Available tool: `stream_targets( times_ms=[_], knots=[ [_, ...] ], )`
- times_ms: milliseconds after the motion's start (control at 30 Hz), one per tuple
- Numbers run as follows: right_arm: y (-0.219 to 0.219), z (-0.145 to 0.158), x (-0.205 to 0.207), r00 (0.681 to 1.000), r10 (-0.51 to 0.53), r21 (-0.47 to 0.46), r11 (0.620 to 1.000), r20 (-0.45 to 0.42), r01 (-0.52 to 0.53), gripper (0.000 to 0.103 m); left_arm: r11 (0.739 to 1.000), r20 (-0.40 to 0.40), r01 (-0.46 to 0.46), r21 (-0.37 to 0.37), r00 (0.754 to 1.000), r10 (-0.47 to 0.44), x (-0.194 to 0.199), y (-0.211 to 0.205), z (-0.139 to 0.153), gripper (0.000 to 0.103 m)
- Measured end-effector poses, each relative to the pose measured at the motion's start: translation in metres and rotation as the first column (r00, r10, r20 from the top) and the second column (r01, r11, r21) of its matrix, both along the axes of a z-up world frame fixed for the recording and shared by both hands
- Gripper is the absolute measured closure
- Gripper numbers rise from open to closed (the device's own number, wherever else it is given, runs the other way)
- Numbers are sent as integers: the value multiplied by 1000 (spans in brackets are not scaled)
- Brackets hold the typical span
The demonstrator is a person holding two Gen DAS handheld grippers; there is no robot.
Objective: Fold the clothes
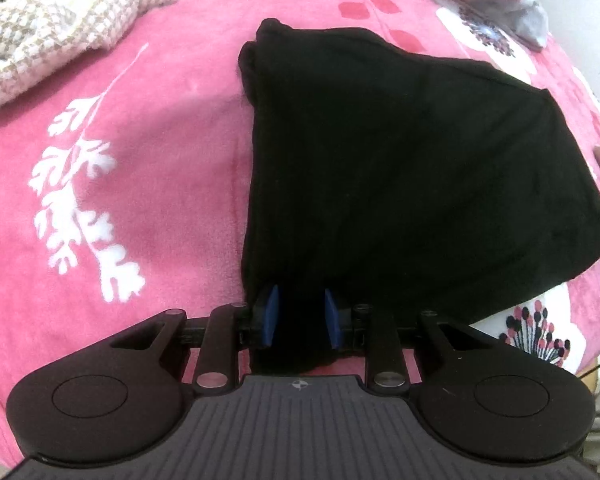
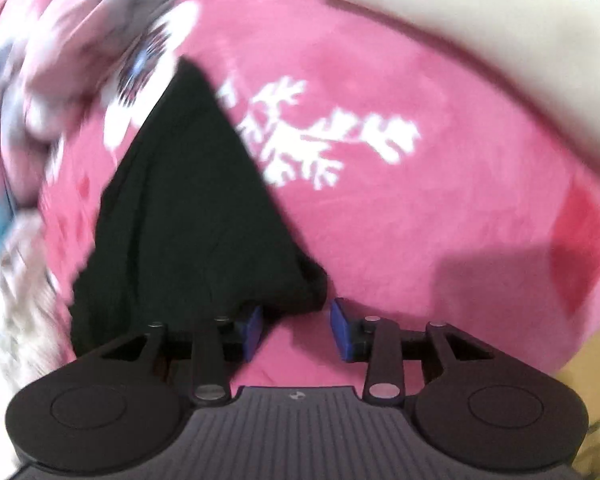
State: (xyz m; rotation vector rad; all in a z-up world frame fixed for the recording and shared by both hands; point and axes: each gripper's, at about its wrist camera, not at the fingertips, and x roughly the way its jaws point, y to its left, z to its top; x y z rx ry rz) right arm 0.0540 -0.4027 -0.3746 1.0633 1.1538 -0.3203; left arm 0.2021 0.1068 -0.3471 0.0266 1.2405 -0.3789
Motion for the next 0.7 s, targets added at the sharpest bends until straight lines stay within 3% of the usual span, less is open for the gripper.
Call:
stream_targets(
  times_ms=[33, 67, 100, 167, 233, 400, 533, 633, 700],
  knots=[
    [-2, -4, 0, 1000, -30, 29, 999, 4, 30, 63, 1000, 0, -2, -2, 1000, 2, 1, 0, -1, 77],
    [-4, -8, 2, 998, -52, 58, 997, 22, 51, 72, 1000, -1, -6, -4, 1000, 6, 1, 0, -1, 77],
    [-6, -8, 5, 997, -54, 67, 996, 48, 51, 97, 1000, -2, -10, -5, 1000, 10, 1, 1, -1, 77],
    [-4, 4, 10, 991, -26, 60, 998, 130, 19, 98, 1000, -8, -15, 1, 1000, 15, 2, 1, 0, 77],
    [-1, 15, 9, 988, 7, 21, 1000, 153, -11, 98, 1000, -10, -19, 7, 1000, 19, 4, -1, 0, 76],
    [-5, -6, -3, 999, 44, -82, 996, 5, -44, 99, 999, 6, -30, 17, 1000, 30, 3, -3, -1, 76],
    [-6, -1, -4, 997, 83, -113, 990, 5, -82, 96, 999, 7, -19, 34, 1000, 19, 3, -6, 2, 76],
    [-6, 22, -7, 992, 118, -250, 960, -38, -124, 95, 998, 13, -22, 54, 1000, 21, 4, -6, 10, 76],
    [-2, 42, -6, 987, 149, -373, 914, -54, -159, 95, 997, 62, -32, 77, 998, 27, 1, -7, 21, 76]
  ],
)
